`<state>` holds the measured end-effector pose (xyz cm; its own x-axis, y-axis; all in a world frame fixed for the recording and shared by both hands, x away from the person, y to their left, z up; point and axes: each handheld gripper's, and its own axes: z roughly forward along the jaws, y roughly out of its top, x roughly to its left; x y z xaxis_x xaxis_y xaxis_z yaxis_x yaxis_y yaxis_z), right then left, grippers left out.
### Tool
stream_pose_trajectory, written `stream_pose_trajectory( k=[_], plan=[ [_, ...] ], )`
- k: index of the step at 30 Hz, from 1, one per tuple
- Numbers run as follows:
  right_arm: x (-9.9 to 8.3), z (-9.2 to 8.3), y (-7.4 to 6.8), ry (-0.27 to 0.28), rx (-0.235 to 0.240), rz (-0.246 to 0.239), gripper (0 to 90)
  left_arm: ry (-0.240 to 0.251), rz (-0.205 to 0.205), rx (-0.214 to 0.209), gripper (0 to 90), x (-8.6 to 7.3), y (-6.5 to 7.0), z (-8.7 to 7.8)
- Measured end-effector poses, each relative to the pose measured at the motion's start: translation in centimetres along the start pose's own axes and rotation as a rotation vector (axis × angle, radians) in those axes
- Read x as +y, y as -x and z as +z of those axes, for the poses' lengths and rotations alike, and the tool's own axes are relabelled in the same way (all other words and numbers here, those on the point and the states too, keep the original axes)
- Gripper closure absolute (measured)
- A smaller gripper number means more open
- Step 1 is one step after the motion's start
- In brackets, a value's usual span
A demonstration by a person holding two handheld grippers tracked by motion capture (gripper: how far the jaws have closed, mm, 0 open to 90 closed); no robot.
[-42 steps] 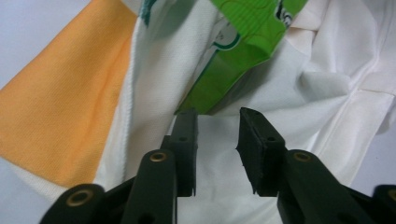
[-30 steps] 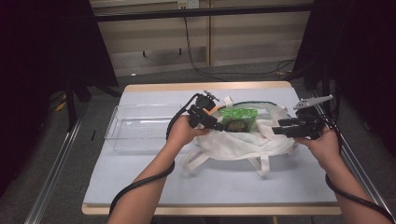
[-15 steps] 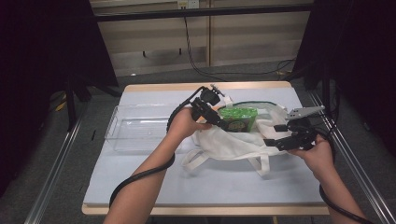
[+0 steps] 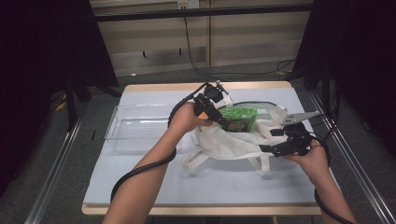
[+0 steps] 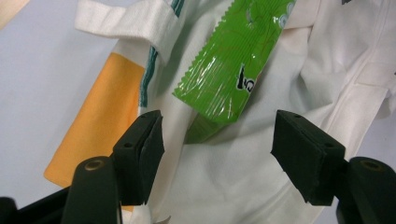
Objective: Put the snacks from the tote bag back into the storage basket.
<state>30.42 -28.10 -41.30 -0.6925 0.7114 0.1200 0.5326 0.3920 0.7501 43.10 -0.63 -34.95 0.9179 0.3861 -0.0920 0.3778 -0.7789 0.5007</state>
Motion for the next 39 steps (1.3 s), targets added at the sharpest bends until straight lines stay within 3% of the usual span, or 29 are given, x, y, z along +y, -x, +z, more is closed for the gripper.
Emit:
stream_pose_trajectory(
  k=[4,8,17,23,39],
  plan=[
    [0.1,-0.1,0.0,0.014,0.008,0.01,16.8,-0.011,0.025,0.008,33.8,0.6,0.2,0.1],
    [0.3,0.1,-0.1,-0.004,0.001,-0.008,15.9,-0.023,0.012,0.008,34.6,1.1,0.3,0.4],
    [0.4,0.3,-0.2,-0.017,0.004,-0.01,15.9,-0.024,0.055,0.0,34.5,2.4,0.6,0.3],
    [0.4,0.4,-0.1,-0.014,0.007,-0.009,16.1,-0.042,0.093,-0.002,34.7,3.1,0.9,1.3],
    [0.0,0.5,0.0,-0.017,0.017,-0.004,16.5,-0.129,0.205,-0.013,50.0,4.0,2.4,3.9]
  ],
)
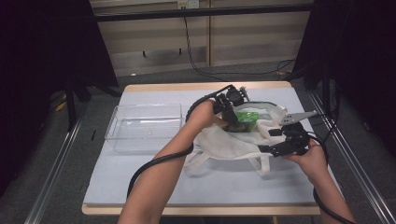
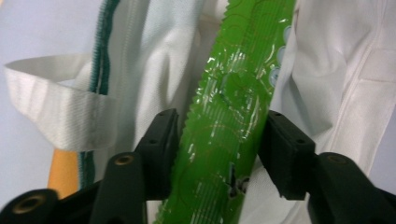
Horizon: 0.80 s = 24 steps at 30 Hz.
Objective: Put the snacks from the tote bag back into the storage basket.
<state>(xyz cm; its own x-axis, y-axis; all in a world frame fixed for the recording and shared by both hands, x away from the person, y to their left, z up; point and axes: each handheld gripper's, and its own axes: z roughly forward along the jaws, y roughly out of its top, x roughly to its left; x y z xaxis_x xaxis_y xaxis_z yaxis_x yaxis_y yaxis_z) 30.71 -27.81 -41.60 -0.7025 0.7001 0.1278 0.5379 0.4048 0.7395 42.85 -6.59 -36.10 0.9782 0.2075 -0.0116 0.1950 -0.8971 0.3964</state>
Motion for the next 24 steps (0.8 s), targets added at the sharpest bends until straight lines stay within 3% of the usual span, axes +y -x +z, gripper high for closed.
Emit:
stream_pose_trajectory(
  k=[6,8,11,16,24],
  plan=[
    [-0.1,0.1,0.0,-0.009,0.002,0.006,16.7,-0.018,0.031,0.005,54.9,0.2,0.3,0.7],
    [-0.1,0.1,0.0,-0.007,0.003,0.007,16.7,-0.033,0.048,0.01,61.9,0.1,0.5,0.8],
    [-0.2,0.2,0.0,-0.007,0.003,0.007,16.8,-0.056,0.083,0.041,66.5,0.1,0.8,0.7],
    [-0.3,0.2,0.1,-0.009,0.003,0.008,16.8,-0.076,0.115,0.069,68.9,0.3,0.8,-0.5],
    [-0.3,0.2,0.0,-0.009,0.003,0.007,16.6,-0.042,0.104,0.09,70.6,0.0,0.5,-3.2]
  ],
)
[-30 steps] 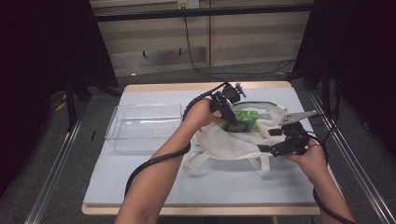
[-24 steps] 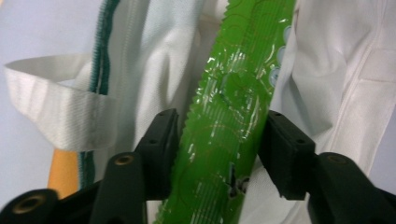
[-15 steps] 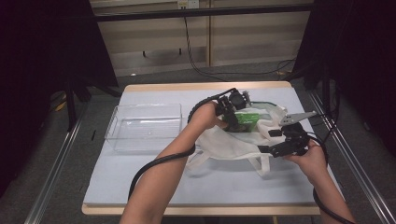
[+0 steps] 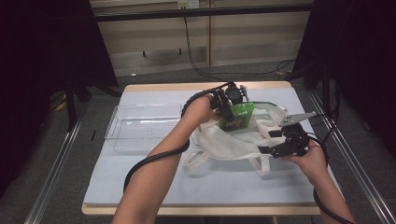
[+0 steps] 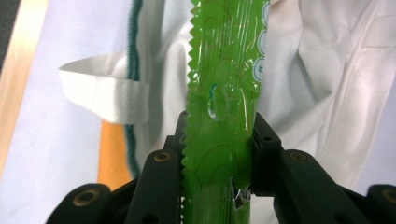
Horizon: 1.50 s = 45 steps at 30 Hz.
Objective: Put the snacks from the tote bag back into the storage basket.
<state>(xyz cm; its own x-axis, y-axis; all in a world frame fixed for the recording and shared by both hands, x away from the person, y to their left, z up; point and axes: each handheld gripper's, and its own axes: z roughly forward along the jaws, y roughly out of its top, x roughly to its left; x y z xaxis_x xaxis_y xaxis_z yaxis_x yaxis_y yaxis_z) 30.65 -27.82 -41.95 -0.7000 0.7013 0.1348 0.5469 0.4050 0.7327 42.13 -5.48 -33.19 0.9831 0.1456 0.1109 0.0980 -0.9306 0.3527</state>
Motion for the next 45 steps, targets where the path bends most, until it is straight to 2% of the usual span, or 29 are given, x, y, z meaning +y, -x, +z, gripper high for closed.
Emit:
stream_pose_trajectory(
  k=[1,10,16,24,26,27,30,33,35,42,45],
  plan=[
    [0.0,0.0,0.0,0.002,0.003,-0.002,16.6,0.011,-0.006,0.001,70.9,-0.1,0.0,-0.2],
    [0.1,-0.3,-0.1,0.018,0.012,0.007,16.2,0.002,0.018,0.013,72.0,0.0,-0.1,-2.4],
    [0.1,-0.4,0.0,0.03,0.019,0.009,16.0,0.022,0.018,0.018,72.2,-0.1,-0.4,-3.9],
    [0.1,-0.4,0.0,0.033,0.023,0.011,16.0,0.022,0.065,0.018,72.7,-0.4,-0.8,-5.5],
    [0.2,-0.4,0.0,0.034,0.024,0.01,15.9,0.016,0.063,0.018,72.8,-0.4,-1.0,-5.9],
    [0.2,-0.4,0.0,0.034,0.025,0.011,15.9,0.032,0.053,0.018,72.9,-0.4,-1.1,-6.1],
    [0.2,-0.3,-0.1,0.036,0.033,0.012,15.9,0.012,0.07,0.03,73.2,-0.3,-1.3,-6.8],
    [0.2,-0.3,-0.1,0.042,0.036,0.007,15.9,0.007,0.064,0.032,73.2,-0.4,-1.6,-7.5],
    [0.3,-0.2,-0.2,0.041,0.038,0.008,15.9,0.008,0.038,0.022,73.4,-0.6,-1.8,-7.9],
    [0.4,-0.2,-0.4,0.048,0.056,0.005,15.8,-0.026,0.042,-0.006,73.7,-1.6,-2.0,-8.8],
    [0.5,-0.2,-0.5,0.046,0.05,0.001,15.8,-0.021,0.04,-0.018,73.7,-2.1,-2.0,-9.1]
  ],
)
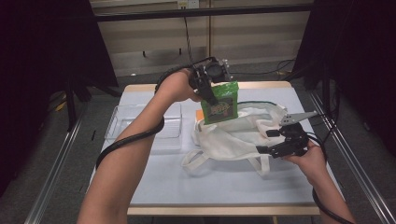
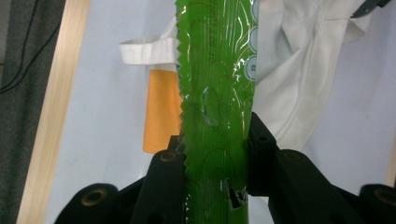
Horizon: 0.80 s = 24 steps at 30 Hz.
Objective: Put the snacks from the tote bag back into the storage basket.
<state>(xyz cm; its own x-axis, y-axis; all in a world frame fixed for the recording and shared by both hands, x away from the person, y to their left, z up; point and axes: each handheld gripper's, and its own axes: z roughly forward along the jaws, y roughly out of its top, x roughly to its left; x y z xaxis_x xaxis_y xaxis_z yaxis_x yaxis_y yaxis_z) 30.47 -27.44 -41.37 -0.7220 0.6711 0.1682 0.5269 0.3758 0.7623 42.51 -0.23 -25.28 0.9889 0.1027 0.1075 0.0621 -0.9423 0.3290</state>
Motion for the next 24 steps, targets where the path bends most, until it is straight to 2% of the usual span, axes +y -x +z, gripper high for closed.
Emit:
stream_pose_trajectory(
  k=[7,10,12,16,19,24],
  plan=[
    [0.0,0.2,0.0,0.0,0.012,-0.001,15.2,-0.029,-0.006,-0.026,74.0,-0.9,-0.1,-0.5],
    [0.0,0.3,-0.1,-0.003,0.016,-0.006,14.8,-0.02,-0.006,-0.033,74.1,-1.2,-0.1,-0.7],
    [0.0,0.3,-0.1,-0.001,0.016,-0.008,14.7,-0.019,-0.002,-0.026,74.2,-1.4,-0.2,-1.0],
    [0.1,0.2,-0.1,0.003,0.015,-0.004,14.7,-0.009,-0.036,-0.029,74.3,-1.8,-0.5,-1.4],
    [0.0,0.2,-0.2,0.002,0.014,-0.008,14.6,-0.012,-0.035,-0.019,74.7,-1.9,-0.5,-1.8],
    [0.1,0.2,-0.2,0.001,0.018,-0.006,14.5,-0.038,-0.044,-0.029,74.8,-2.4,-0.7,-2.4]
  ],
)
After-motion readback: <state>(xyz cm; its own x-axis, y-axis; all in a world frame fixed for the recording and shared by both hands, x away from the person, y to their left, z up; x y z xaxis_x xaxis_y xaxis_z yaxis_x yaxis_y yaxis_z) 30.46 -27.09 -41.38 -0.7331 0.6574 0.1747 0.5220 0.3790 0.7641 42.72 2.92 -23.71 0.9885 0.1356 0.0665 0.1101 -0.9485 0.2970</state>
